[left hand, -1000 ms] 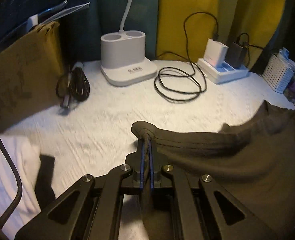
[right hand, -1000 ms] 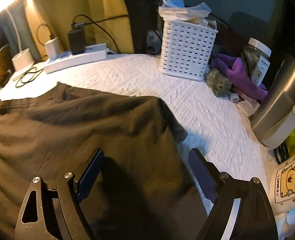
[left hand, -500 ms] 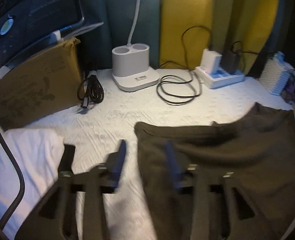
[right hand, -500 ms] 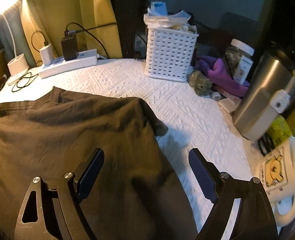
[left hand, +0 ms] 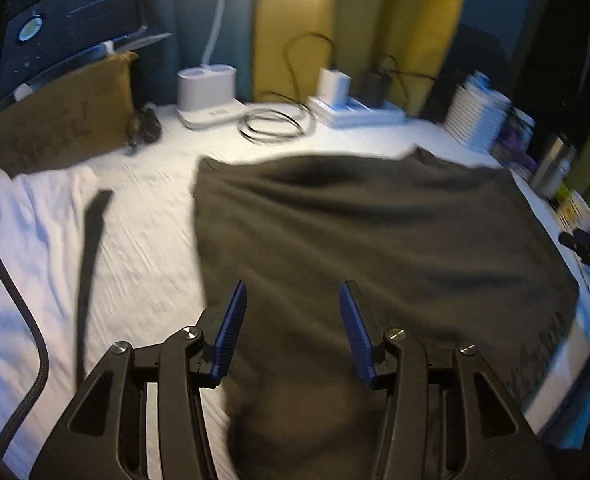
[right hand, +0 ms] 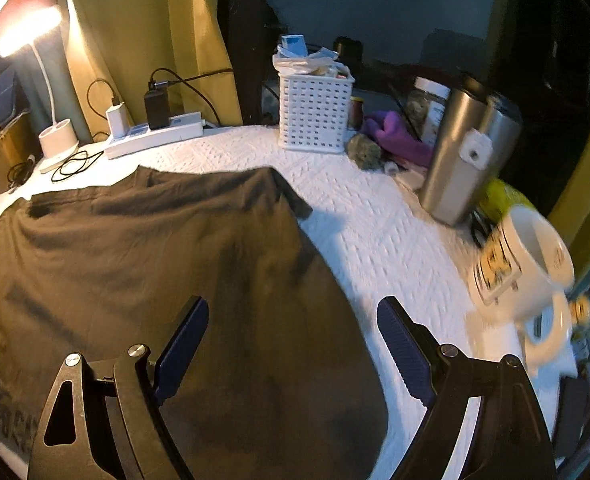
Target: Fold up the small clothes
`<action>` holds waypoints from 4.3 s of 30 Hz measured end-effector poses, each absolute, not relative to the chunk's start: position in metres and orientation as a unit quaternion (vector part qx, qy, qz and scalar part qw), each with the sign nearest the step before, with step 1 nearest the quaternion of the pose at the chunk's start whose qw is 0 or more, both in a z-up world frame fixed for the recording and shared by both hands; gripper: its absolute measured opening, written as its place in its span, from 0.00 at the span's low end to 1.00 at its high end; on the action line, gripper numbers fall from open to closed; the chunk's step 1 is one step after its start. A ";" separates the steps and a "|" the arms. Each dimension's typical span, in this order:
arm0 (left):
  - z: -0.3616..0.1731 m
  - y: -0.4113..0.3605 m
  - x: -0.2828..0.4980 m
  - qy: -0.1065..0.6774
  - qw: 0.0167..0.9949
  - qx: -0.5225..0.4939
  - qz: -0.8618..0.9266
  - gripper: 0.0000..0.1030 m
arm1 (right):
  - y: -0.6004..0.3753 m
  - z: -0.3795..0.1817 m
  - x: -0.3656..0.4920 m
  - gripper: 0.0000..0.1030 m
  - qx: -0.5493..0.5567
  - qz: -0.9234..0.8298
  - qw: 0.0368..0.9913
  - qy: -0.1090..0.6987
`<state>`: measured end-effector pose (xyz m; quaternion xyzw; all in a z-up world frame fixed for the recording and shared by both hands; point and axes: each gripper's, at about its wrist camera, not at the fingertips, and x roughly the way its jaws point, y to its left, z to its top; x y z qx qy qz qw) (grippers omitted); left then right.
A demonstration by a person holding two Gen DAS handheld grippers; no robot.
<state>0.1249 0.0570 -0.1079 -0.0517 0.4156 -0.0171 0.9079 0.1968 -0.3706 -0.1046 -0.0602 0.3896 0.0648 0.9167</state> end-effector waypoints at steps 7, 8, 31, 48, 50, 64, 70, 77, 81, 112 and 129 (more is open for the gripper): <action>-0.114 0.029 0.099 0.425 0.902 -0.058 -0.051 0.50 | -0.400 -0.124 0.149 0.85 -0.012 0.061 0.910 0.409; -0.115 0.026 0.096 0.425 0.902 -0.056 -0.054 0.53 | -0.405 -0.127 0.140 0.85 -0.002 0.059 0.909 0.412; -0.124 0.072 0.101 0.435 0.896 -0.088 -0.025 0.57 | -0.384 -0.150 0.164 0.86 0.164 0.096 0.893 0.409; -0.127 0.073 0.116 0.456 0.887 -0.078 -0.005 0.58 | -0.351 -0.159 0.206 0.17 0.173 0.158 0.882 0.408; -0.126 0.066 0.118 0.458 0.886 -0.076 -0.008 0.58 | -0.360 -0.159 0.205 0.17 0.182 0.163 0.881 0.404; -0.121 0.030 0.134 0.446 0.889 -0.080 -0.065 0.58 | -0.415 -0.124 0.192 0.15 0.164 0.095 0.906 0.379; -0.121 0.053 0.123 0.437 0.893 -0.098 -0.054 0.58 | -0.374 -0.081 0.182 0.15 0.089 0.094 0.930 0.344; -0.117 0.083 0.104 0.415 0.902 -0.114 -0.039 0.58 | -0.284 -0.039 0.171 0.15 0.011 0.158 0.937 0.313; -0.113 0.098 0.092 0.399 0.908 -0.122 -0.032 0.58 | -0.227 -0.036 0.165 0.15 -0.022 0.209 0.926 0.314; -0.078 0.086 0.082 0.368 0.926 -0.074 -0.039 0.58 | -0.133 -0.080 0.088 0.82 -0.082 0.366 0.844 0.383; -0.070 -0.084 0.172 0.411 0.890 0.113 -0.162 0.58 | -0.288 -0.110 0.179 0.82 0.008 0.217 0.892 0.396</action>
